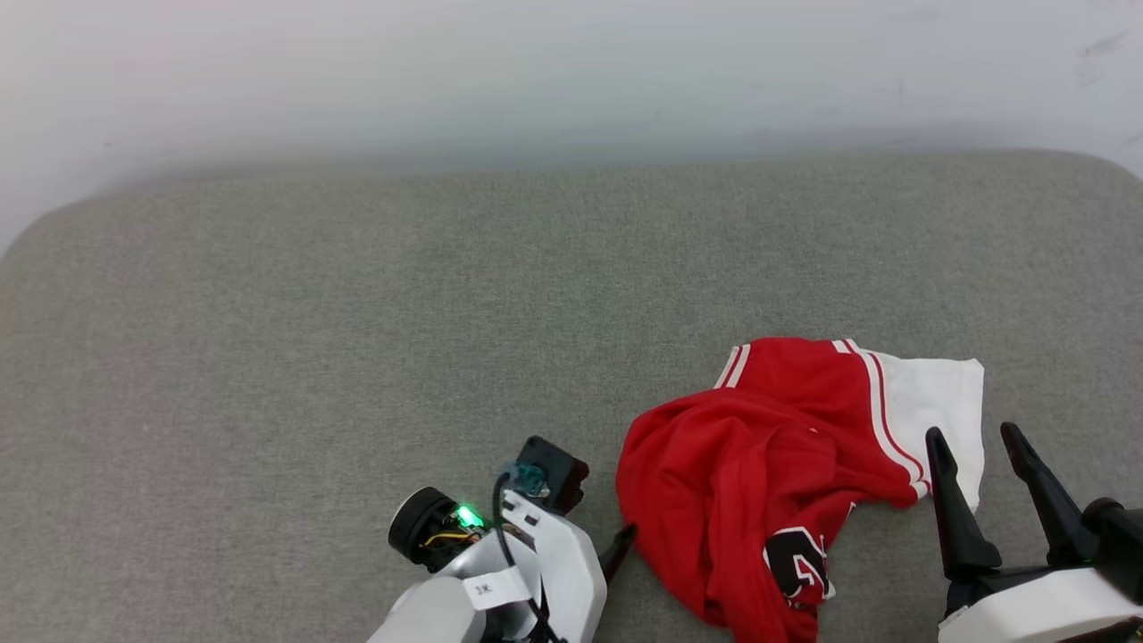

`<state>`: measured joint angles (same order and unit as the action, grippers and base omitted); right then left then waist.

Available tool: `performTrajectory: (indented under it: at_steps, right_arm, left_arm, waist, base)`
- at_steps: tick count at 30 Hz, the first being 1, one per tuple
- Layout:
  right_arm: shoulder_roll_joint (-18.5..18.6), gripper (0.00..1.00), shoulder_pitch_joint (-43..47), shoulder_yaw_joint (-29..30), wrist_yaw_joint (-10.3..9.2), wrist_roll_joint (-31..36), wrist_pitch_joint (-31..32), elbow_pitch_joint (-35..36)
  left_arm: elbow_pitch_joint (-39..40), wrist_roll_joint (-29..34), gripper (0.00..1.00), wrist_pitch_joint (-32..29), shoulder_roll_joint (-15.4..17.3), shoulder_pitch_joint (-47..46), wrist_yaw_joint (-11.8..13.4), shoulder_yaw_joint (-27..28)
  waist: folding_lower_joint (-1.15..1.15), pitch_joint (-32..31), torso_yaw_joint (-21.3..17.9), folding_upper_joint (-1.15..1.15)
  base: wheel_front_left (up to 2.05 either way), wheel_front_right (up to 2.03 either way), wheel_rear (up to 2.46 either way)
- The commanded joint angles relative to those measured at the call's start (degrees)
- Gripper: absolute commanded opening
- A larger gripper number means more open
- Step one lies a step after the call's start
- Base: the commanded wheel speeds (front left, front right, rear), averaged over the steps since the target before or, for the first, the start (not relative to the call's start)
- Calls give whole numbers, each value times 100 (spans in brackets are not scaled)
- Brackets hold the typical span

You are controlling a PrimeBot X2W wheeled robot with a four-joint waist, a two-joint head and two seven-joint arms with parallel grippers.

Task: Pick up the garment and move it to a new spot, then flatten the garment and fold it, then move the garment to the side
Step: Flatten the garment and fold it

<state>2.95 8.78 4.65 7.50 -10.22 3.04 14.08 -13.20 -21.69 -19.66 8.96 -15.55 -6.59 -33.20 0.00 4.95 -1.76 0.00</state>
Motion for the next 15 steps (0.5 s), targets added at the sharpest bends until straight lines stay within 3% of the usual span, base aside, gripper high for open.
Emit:
performTrajectory:
  at_steps: [1,6,13,15]
  right_arm:
    - [-11,100,-113,-20,-2,-40,-29,19]
    - [-11,100,-251,-45,-2,-136,-118,-69]
    - [-11,100,-411,-53,-2,-288,-249,-247]
    - [-11,100,-456,-61,-2,-331,-275,-285]
  left_arm:
    - [-94,-20,100,-162,60,-136,-32,-101]
    - [-387,-134,100,-681,131,-536,-80,-556]
    - [-727,-291,100,-967,282,-1111,-92,-1447]
    - [-821,-424,48,-1082,340,-1260,-94,-1826]
  waist:
    - [0,196,-125,0]
    - [0,476,-268,0]
    - [0,756,-425,0]
    - [0,818,-460,0]
  base:
    - [0,0,0]
    - [0,0,0]
    - [0,0,0]
    - [0,0,0]
